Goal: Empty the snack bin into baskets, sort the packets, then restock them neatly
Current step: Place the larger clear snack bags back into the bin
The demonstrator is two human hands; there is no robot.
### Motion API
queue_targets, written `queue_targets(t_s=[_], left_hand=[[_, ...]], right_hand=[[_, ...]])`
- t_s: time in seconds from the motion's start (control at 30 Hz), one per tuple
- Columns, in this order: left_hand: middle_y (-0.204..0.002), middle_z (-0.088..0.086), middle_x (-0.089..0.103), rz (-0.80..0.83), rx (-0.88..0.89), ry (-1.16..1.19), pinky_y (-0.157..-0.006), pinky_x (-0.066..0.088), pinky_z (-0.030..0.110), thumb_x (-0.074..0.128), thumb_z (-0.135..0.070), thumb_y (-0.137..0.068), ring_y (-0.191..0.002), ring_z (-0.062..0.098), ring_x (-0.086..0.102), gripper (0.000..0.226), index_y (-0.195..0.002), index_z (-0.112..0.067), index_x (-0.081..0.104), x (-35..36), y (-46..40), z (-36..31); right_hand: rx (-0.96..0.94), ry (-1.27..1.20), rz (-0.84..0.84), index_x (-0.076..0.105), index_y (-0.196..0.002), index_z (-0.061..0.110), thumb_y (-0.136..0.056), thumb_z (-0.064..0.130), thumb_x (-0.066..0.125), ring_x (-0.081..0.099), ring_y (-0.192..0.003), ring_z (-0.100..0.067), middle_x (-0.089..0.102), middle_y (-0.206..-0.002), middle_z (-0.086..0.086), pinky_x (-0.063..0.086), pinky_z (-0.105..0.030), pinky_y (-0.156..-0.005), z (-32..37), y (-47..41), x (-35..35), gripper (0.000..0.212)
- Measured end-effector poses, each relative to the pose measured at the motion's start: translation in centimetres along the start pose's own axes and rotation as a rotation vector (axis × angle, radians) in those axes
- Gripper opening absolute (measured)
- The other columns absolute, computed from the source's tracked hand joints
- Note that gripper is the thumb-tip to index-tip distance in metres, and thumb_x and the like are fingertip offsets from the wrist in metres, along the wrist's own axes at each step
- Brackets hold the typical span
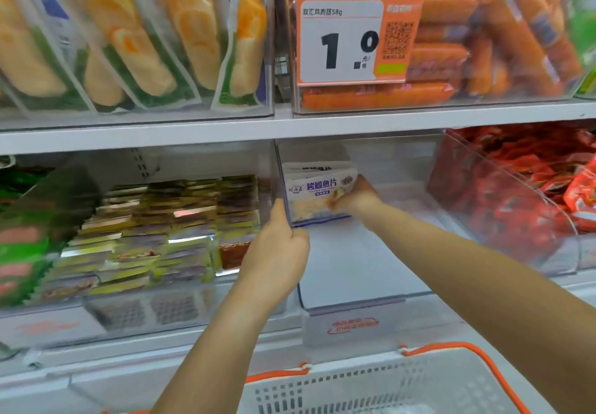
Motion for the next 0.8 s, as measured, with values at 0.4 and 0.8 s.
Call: queue_targets(t_s=[0.4,0.8], left_hand=[[-0.125,-0.002,0.053,0.007,0.020,0.017,-0.081,0.036,0.030,0.036,-0.014,-0.095,-0.096,0.017,0.046,0.053,-0.142,-0.038,0.029,0.4,-0.3,0.5],[-0.119,-0.009,0.057,-0.394,0.303,-0.009,-0.095,0.042,0.031,0.053,-0.024,-0.091,-0.112,0.013,0.053,0.035,-0.126,-0.021,0.055,-0.3,6.7,-1.6]], right_hand=[[0.165,-0.176,-0.001,0.049,-0.107,0.010,-0.088,0.015,0.053,0.057,-0.073,-0.016,0.063,-0.092,-0.003,0.046,-0.013,-0.060,2.1,2.4,0.4,0.020],[-0.331,-0.374,0.059,0.064,-0.089,0.010,-0.094,-0.005,0.046,0.063,-0.054,-0.011,0.069,-0.063,0.000,0.052,-0.018,-0.062,-4.0,24.1,-10.0,0.024]])
Point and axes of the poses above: each hand's wrist, its own y-axis away from the middle knuckle, its own x-axis out of the palm, z = x × y, the point moved 2 cm from there along -y, towards the middle knuckle
